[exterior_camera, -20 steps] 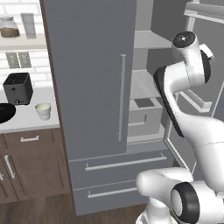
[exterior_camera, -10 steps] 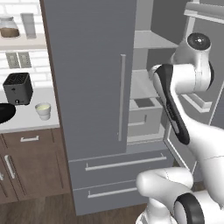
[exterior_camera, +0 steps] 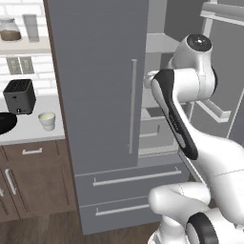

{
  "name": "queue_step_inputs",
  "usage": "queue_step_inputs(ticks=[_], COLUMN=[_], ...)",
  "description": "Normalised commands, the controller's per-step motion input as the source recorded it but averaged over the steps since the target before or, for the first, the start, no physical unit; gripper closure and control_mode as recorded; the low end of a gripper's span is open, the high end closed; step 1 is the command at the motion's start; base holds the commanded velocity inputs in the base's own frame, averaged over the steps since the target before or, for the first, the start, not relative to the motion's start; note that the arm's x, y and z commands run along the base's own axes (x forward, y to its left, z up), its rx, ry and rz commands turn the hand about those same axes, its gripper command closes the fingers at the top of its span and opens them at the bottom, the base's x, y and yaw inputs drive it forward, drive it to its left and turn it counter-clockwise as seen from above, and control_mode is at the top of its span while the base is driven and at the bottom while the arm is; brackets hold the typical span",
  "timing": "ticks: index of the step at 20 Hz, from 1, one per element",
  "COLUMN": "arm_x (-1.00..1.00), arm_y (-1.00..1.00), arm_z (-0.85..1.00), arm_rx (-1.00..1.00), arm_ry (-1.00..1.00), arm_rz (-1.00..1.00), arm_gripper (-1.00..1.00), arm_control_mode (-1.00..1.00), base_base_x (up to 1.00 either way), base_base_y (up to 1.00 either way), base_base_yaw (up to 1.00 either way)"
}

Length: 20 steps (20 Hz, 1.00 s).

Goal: Grab a lemon wedge from the fridge and one ice cube from the ice bowl, and put them in the glass of lemonade.

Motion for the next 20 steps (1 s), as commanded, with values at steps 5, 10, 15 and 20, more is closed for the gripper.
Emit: queue_step_inputs(ticks=[5,10,15,20], arm_x=[0.14,0.63,0.93,0.51], arm_y=[0.55,0.23,0.01,0.1], arm_z=[-0.45,-0.56,-0.16,0.4], arm_rx=[0.01,0.04,0.0,0.0], arm_ry=[-0.04,-0.16,0.0,0.02], arm_rz=[0.03,0.02,0.0,0.0], arm_gripper=[-1.0,-1.0,-1.0,-1.0], arm_control_mode=[-1.0,-1.0,-1.0,-1.0], base_base_x=[0.0,0.0,0.0,0.0], base_base_y=[0.0,0.0,0.0,0.0], base_base_yaw=[0.0,0.0,0.0,0.0])
